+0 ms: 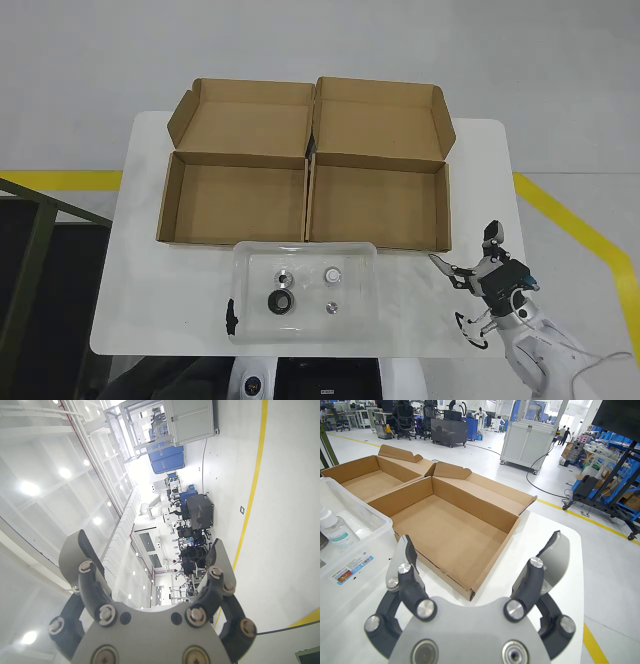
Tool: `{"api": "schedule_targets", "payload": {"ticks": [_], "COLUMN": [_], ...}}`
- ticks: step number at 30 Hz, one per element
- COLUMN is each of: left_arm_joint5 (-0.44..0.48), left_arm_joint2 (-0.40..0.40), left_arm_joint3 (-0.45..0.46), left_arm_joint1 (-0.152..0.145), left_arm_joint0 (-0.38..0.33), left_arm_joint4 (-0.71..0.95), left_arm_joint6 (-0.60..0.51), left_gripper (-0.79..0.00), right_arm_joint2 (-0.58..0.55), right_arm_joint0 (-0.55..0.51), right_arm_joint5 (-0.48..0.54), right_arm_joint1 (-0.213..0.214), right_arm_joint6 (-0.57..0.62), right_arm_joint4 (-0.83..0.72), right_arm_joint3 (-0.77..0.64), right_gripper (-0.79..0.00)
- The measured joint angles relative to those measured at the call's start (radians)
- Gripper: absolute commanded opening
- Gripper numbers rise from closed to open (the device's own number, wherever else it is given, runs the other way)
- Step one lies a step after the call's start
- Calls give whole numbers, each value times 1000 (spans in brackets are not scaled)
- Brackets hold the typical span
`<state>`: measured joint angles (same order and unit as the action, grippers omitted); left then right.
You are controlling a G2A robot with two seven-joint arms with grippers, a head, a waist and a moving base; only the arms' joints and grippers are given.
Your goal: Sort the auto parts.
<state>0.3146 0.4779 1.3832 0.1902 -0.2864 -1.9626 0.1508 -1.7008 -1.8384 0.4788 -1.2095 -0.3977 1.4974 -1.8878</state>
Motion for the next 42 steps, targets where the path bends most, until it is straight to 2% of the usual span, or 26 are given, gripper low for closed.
{"api": "schedule_targets", "payload": {"ticks": [17, 20, 25, 33, 42], "left_arm_joint5": [0, 0, 0, 0, 0], "left_arm_joint2": [0, 0, 0, 0, 0], "left_arm_joint3": [0, 0, 0, 0, 0], "left_arm_joint1": [0, 0, 0, 0, 0], "left_arm_joint0": [0, 0, 0, 0, 0], "left_arm_joint4": [0, 0, 0, 0, 0], "left_arm_joint6": [0, 0, 0, 0, 0], "left_gripper": [0, 0, 0, 0, 0], "right_arm_joint2": [0, 8, 34, 113, 216], "right_arm_joint0": [0, 12, 44, 129, 223], "right_arm_joint5": [0, 4, 70, 250, 378], "right_arm_joint1": [0, 2, 13, 20, 28], "right_arm_joint6": [0, 33, 121, 226, 374], "right_arm_joint4": [0, 15, 134, 40, 10], "right_arm_joint3": [0, -13, -83, -91, -141], "right_gripper": [0, 0, 0, 0, 0]}}
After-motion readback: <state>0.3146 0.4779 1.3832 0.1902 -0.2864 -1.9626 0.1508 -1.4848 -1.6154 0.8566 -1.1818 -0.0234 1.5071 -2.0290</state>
